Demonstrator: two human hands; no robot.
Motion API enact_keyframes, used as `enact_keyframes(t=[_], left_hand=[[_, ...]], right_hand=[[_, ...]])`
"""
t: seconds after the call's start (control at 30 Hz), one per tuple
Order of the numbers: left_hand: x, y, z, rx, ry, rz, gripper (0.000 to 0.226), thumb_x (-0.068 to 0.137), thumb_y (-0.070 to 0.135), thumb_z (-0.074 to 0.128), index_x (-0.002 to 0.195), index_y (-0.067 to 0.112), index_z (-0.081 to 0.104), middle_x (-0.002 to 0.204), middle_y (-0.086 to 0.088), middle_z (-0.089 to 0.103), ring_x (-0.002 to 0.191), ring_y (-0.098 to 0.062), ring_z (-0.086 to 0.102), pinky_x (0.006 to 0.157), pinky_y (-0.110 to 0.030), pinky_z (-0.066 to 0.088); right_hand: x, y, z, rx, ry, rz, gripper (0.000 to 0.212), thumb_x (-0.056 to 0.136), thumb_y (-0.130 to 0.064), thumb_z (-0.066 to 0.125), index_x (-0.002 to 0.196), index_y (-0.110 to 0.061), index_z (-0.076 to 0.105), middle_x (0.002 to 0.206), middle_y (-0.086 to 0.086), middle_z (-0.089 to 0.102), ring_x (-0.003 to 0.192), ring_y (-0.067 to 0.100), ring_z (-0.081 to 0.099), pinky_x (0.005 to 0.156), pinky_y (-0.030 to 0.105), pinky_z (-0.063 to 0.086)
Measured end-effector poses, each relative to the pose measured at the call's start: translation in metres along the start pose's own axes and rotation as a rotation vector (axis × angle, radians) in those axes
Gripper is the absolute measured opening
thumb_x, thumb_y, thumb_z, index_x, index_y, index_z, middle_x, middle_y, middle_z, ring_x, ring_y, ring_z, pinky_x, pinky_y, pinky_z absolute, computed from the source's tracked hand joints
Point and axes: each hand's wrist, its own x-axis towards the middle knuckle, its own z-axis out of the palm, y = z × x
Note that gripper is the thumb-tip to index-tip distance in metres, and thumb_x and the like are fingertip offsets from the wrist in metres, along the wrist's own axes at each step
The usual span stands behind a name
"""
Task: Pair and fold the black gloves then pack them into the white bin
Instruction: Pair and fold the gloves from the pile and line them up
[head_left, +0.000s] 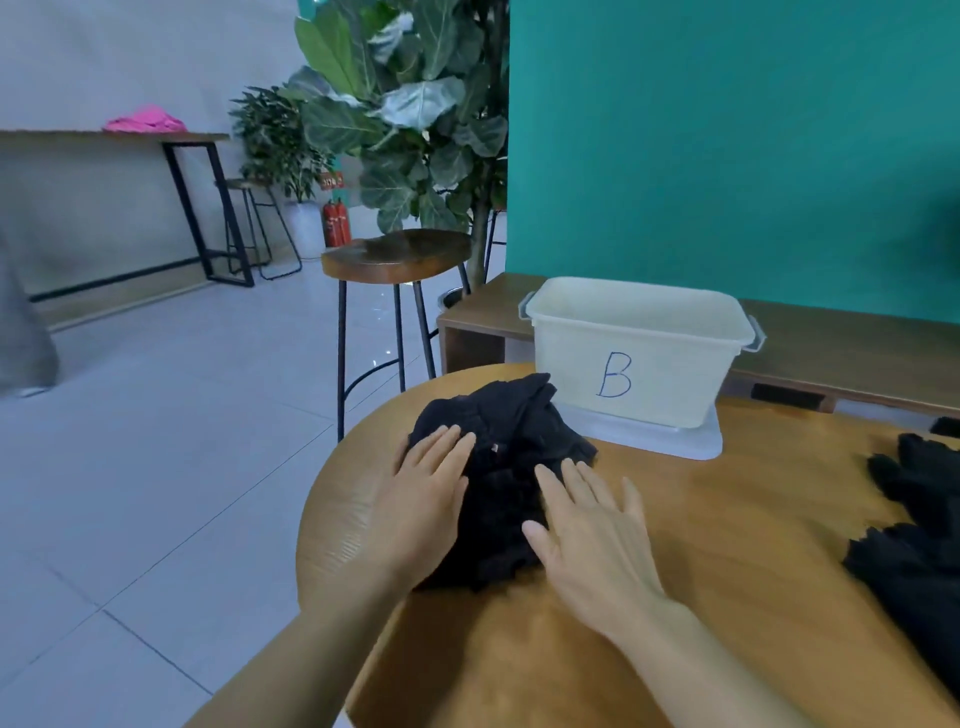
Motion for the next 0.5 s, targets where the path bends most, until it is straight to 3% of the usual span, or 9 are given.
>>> enact_keyframes(t=[0.03,0.1,0.17,0.27,0.4,0.5], left_hand=[[0.003,-0.01,-0.001,0.003,-0.013,-0.028,0.045,0.106,0.021,0.036,0.151,0.019,0.037,0.158,0.002,0.034,0.149,-0.013,0.023,0.121,-0.03,-0.005],[0.004,-0.032,0.0,0.029,-0.016,-0.066,0.048,0.104,0.024,0.034,0.152,0.023,0.035,0.159,0.005,0.03,0.148,-0.012,0.021,0.122,-0.03,-0.004],[0.002,-0.051,0.002,0.063,-0.019,-0.097,0.058,0.094,0.038,0.025,0.148,0.026,0.041,0.156,0.009,0.036,0.144,-0.011,0.028,0.122,-0.031,0.001],[-0.006,-0.065,0.007,0.025,-0.043,-0.127,0.072,0.08,0.048,0.024,0.141,0.025,0.052,0.152,0.006,0.043,0.142,-0.011,0.034,0.12,-0.029,-0.006],[-0.008,-0.067,0.007,-0.008,0.008,-0.187,0.038,0.095,0.033,0.048,0.13,0.028,0.062,0.143,0.01,0.053,0.137,-0.011,0.04,0.118,-0.031,-0.002],[-0.004,-0.065,0.005,-0.016,0.068,-0.179,0.025,0.095,0.018,0.058,0.113,0.028,0.071,0.128,0.013,0.064,0.127,-0.01,0.049,0.116,-0.033,0.005]], right_hand=[[0.009,-0.003,0.004,-0.001,0.047,-0.022,0.055,0.092,-0.046,0.034,0.138,-0.021,0.053,0.139,0.011,0.056,0.134,0.026,0.047,0.109,0.049,0.025],[0.026,-0.007,0.013,-0.01,0.152,-0.066,0.045,0.083,-0.043,0.052,0.119,-0.02,0.068,0.116,0.007,0.069,0.115,0.026,0.063,0.097,0.051,0.043],[0.04,-0.014,0.018,-0.019,0.193,-0.111,0.04,0.081,-0.039,0.069,0.117,-0.021,0.068,0.114,0.004,0.069,0.116,0.027,0.062,0.093,0.053,0.048],[0.057,-0.028,0.018,-0.037,0.217,-0.173,0.045,0.077,-0.038,0.078,0.116,-0.02,0.068,0.116,0.006,0.068,0.121,0.029,0.058,0.095,0.055,0.046],[0.072,-0.051,0.021,-0.048,0.207,-0.221,0.046,0.075,-0.04,0.079,0.115,-0.02,0.069,0.119,0.008,0.067,0.124,0.03,0.055,0.097,0.056,0.045],[0.07,-0.058,0.022,-0.033,0.206,-0.238,0.048,0.073,-0.04,0.081,0.115,-0.02,0.069,0.118,0.008,0.068,0.124,0.03,0.056,0.097,0.056,0.045]])
